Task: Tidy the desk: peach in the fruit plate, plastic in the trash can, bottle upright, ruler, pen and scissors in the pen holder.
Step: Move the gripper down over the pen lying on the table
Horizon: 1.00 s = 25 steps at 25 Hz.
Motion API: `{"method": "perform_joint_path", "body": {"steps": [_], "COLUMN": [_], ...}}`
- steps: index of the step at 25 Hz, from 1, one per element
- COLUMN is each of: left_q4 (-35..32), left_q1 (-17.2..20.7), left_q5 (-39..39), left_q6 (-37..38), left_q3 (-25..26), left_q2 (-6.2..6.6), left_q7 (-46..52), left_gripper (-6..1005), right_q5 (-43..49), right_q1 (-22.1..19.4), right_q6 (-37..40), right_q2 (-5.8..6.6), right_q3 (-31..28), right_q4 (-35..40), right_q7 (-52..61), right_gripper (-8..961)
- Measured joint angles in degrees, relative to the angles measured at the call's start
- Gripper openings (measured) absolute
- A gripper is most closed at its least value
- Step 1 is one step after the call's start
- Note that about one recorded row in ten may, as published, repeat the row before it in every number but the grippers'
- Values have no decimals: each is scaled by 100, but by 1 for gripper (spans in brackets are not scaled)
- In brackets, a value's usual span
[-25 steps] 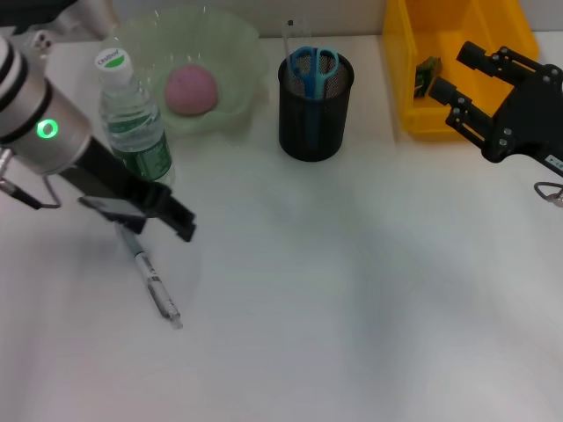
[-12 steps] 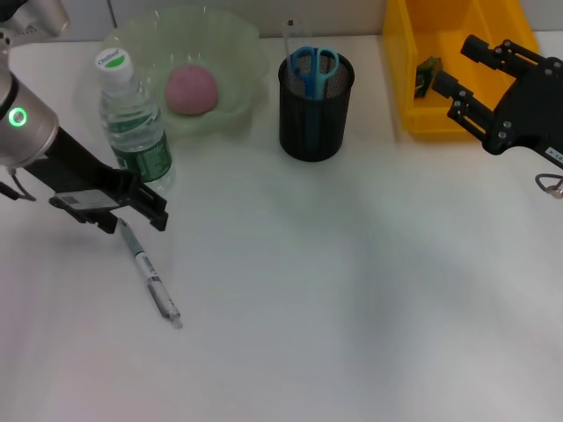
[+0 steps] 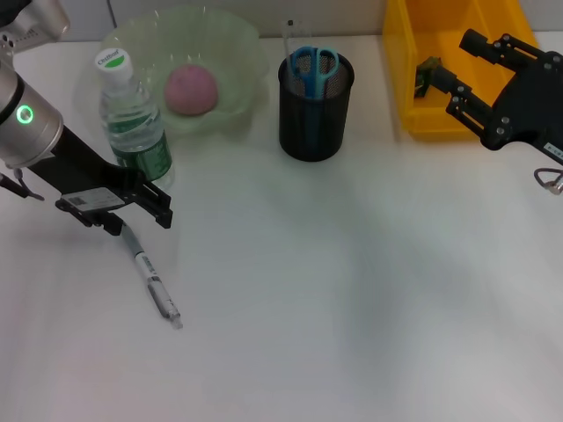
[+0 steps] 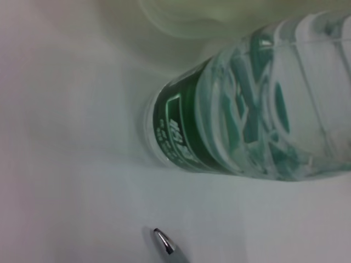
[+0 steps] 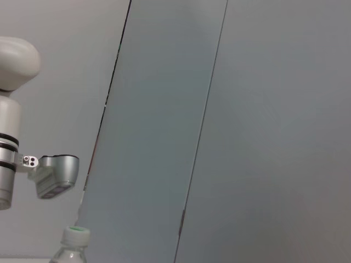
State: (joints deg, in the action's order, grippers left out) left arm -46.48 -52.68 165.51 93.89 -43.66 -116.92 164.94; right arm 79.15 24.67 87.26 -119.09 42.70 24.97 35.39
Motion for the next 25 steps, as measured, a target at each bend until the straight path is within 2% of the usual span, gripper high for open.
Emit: {"method": "perform_joint_path", "body": {"steps": [4,9,25], "left_q4": [235,384,394], "left_q1": [67,121,98], "left_q5": [4,7,8], "left_q6": [-107,-194,-437], "left_q3": [30,91,95], "left_q2": [112,186,194], "left_q7": [8,10,12], "left_gripper": [712,709,697], "right_q5": [-3,-6,-6], "right_q1": [10,25,95], "right_q6": [-16,-18,-166], "right_q2": [5,8,16], "right_q3": [-77,-142,-173], "right_q4": [-1,-3,-19], "right_q7": [-6,-77,-103], "right_gripper": [498,498,497]}}
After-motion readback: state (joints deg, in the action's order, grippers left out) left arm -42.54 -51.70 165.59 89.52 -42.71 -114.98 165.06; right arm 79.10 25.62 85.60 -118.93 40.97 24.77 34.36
